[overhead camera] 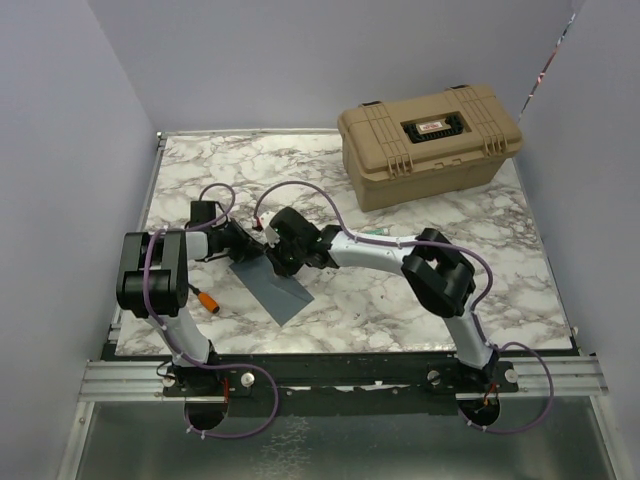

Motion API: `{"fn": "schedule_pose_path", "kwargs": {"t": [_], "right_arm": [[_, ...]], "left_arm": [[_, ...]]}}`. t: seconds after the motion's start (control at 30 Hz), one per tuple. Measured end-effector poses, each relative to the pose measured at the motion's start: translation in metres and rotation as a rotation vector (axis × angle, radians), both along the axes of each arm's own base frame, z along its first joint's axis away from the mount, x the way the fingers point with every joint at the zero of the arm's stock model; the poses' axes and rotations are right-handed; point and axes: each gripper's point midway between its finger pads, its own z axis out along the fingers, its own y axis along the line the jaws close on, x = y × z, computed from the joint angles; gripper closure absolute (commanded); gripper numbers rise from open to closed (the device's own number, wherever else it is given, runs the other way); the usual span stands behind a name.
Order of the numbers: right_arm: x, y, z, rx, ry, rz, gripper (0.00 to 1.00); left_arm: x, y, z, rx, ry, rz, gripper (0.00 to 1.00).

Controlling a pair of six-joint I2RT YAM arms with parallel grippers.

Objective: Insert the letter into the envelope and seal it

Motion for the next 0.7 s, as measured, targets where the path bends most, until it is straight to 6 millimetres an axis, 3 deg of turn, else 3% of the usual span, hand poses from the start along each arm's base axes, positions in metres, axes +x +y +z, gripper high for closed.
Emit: {"fn": "schedule_pose_path", "kwargs": {"t": [0.17, 0.3, 0.7], "right_arm": [[0.015, 0.023, 0.014, 0.036, 0.053, -0.101, 0.70], [0.024, 0.033, 0.018, 0.042, 0.076, -0.156, 0.79], [0.023, 0.042, -0.010, -0.039, 0.086, -0.227, 0.78]], "left_arm": [[-0.003, 0.002, 0.000, -0.015, 0.005, -0.001, 1.00], [-0.003, 0.002, -0.001, -0.033, 0.008, -0.005, 1.00], [-0.005, 0.003, -0.002, -0.087, 0.037, 0.018, 1.00]]}}
